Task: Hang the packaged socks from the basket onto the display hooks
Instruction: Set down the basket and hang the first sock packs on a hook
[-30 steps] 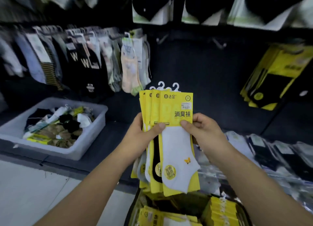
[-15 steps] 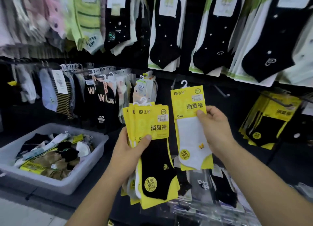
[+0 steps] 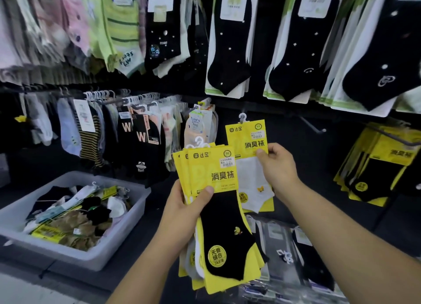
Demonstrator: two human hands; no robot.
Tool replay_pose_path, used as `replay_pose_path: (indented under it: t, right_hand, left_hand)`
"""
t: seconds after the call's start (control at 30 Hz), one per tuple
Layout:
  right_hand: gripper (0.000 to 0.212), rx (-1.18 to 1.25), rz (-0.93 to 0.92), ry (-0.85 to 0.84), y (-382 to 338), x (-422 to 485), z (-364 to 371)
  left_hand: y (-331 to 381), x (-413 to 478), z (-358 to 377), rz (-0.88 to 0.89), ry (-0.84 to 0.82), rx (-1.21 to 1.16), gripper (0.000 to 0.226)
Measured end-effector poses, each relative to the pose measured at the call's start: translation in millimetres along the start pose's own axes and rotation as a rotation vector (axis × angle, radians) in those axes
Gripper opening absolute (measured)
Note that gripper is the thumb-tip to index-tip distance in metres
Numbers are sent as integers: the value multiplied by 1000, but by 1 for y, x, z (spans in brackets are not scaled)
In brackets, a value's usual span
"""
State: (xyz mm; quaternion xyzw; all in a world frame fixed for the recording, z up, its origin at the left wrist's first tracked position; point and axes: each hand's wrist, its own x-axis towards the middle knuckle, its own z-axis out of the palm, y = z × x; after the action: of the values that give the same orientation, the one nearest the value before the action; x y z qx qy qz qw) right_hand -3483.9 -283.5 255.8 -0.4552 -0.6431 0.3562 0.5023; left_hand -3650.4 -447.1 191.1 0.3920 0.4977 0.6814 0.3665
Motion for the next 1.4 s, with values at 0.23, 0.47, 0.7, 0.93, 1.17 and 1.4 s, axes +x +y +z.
replay_pose_path:
  t: [0.23, 0.47, 0.7, 0.93, 1.17, 1.4]
  right_hand:
    - [15, -2, 76, 32, 7, 3, 4]
    - [25, 85, -105, -152, -26, -45, 7]
    - [29, 98, -55, -293, -43, -57, 9]
    - [19, 343, 112, -391, -40, -56, -4]
    - [17, 232, -57, -291, -56, -41, -11]
    - [6, 67, -35, -409, -71, -27, -16]
  left_hand:
    - [2, 6, 2, -1, 6, -20, 43]
    - [5, 8, 5, 23, 5, -4, 46]
    - [10, 6, 12, 70, 25, 13, 63]
    - [8, 3, 11, 47, 6, 1, 72]
    - [6, 4, 7, 87, -28, 147, 65]
    - [7, 8, 4, 105, -42, 176, 71]
